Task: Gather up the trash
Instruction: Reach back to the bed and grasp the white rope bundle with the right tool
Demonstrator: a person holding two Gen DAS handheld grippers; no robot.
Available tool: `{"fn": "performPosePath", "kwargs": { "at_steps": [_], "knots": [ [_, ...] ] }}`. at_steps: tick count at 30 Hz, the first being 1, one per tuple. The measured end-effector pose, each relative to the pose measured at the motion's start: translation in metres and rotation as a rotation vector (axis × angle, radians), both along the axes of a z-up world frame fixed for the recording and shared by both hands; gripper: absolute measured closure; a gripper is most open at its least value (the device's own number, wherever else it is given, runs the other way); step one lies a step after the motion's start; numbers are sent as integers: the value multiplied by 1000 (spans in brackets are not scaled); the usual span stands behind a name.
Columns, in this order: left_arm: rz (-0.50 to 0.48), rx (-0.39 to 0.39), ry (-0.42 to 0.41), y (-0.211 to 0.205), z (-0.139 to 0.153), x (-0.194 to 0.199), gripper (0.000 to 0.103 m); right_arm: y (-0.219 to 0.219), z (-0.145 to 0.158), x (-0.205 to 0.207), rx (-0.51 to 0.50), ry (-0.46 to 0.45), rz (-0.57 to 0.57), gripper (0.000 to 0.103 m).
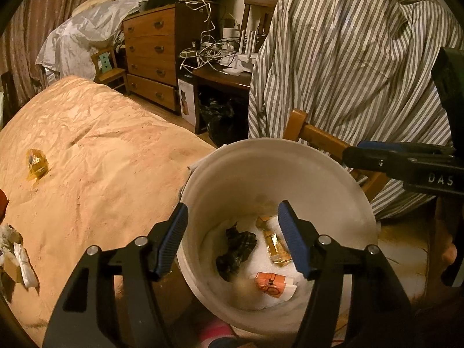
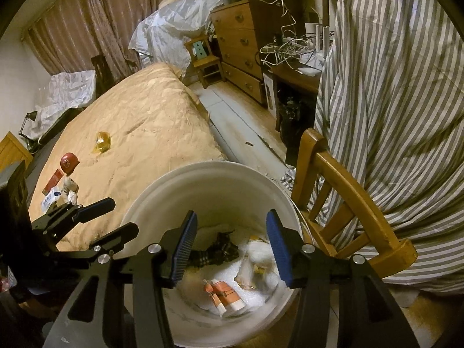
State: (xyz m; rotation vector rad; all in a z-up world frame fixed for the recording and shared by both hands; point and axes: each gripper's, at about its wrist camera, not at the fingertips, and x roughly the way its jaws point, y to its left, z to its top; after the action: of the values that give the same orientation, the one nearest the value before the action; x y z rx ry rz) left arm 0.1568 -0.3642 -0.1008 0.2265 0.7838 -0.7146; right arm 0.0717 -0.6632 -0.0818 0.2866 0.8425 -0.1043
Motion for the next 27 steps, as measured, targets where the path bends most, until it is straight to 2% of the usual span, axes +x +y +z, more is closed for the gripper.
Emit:
{"fn": "performPosePath", "kwargs": {
  "at_steps": [7,12,20,27],
  "knots": [
    [3,-3,-17,8,4,-4,41,7,4,-1,-14,-15,9,52],
    [47,-3,-40,40,6,-4,41,41,19,-3,-59,-71,68,47],
    [235,17,-26,149,-6,15,41,144,26,22,-78,-130,270,42],
    [470,20,19,273,-24,41,41,249,23,64,-73,-126,439,42]
  ]
}}
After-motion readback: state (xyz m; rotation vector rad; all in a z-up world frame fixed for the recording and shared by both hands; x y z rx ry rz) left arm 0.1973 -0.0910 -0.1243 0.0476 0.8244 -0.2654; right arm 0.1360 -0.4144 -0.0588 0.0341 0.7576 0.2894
